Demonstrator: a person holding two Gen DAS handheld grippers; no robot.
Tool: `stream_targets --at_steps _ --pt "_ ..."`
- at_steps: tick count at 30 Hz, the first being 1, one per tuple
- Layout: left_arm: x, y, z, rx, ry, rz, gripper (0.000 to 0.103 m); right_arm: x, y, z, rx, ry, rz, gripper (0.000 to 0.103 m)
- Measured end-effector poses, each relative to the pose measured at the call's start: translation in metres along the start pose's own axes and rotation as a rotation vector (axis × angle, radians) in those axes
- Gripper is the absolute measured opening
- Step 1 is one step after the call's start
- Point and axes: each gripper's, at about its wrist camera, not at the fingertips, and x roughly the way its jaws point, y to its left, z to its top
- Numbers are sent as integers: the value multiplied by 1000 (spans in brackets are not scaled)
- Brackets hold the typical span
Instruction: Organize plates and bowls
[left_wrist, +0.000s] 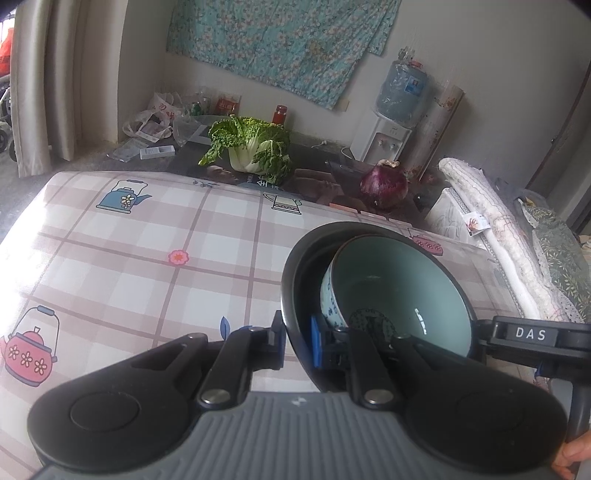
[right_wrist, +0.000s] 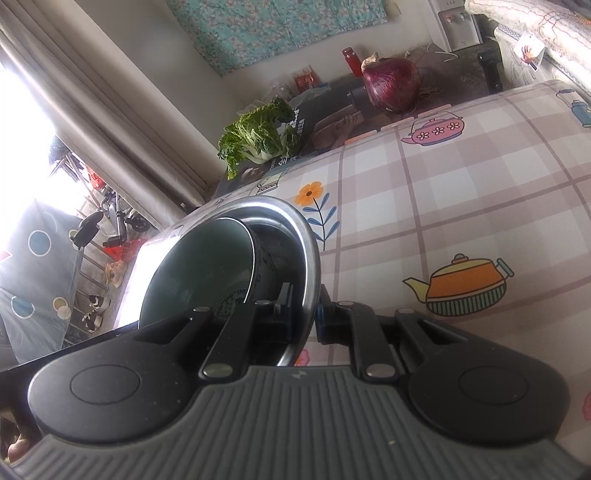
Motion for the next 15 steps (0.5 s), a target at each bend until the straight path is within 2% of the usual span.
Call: stream_targets --at_steps 8,15 --pt "-35 0 -4 -1 -32 -17 13 -30 19 -9 -16 -19 1 12" --pt "-75 5 -21 -3 -55 -26 13 -63 40 -34 -21 -18 8 12"
